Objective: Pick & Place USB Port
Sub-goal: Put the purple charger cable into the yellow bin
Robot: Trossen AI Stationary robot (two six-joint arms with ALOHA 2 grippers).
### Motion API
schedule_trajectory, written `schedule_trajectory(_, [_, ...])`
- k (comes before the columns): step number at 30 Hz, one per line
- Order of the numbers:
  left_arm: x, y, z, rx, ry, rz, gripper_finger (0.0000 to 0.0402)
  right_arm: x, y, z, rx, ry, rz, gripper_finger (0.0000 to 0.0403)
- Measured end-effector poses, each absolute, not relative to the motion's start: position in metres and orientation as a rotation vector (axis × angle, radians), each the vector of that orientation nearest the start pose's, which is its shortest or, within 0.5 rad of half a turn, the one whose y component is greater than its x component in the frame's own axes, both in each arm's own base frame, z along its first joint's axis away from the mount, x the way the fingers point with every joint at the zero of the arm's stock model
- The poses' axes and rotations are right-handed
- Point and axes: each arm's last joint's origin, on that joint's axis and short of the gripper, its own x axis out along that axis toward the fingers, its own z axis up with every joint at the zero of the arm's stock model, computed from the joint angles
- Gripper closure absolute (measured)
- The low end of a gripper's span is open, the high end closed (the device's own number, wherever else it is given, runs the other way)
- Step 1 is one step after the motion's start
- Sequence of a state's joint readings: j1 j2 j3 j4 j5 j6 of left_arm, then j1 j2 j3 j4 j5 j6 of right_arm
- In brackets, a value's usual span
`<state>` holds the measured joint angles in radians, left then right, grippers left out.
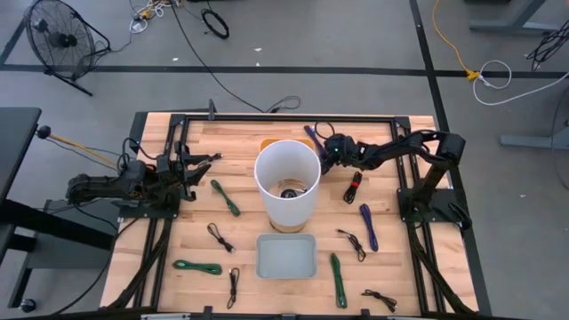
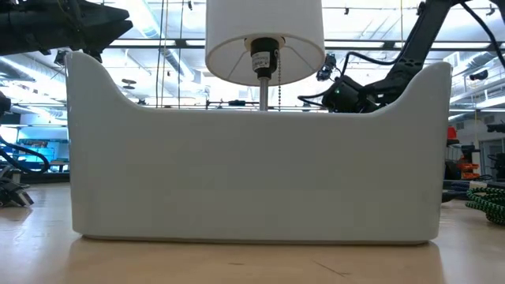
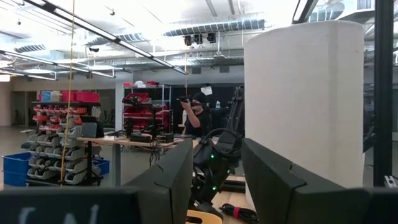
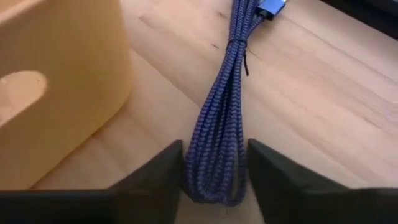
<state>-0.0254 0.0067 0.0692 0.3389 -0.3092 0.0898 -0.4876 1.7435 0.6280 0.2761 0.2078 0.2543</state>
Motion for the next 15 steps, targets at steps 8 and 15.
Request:
schedule_trajectory(8, [0.085, 0.007, 0.218, 0.021, -0.384, 0.298, 0.0257, 0.250, -0.147, 0.099, 0.358, 0.767, -0.779, 0.0379])
schedule_trajectory(15, [0.085, 0.007, 0.218, 0.021, -0.384, 0.298, 0.0257, 0.242, -0.153, 0.124, 0.323, 0.703, -0.828, 0.0380])
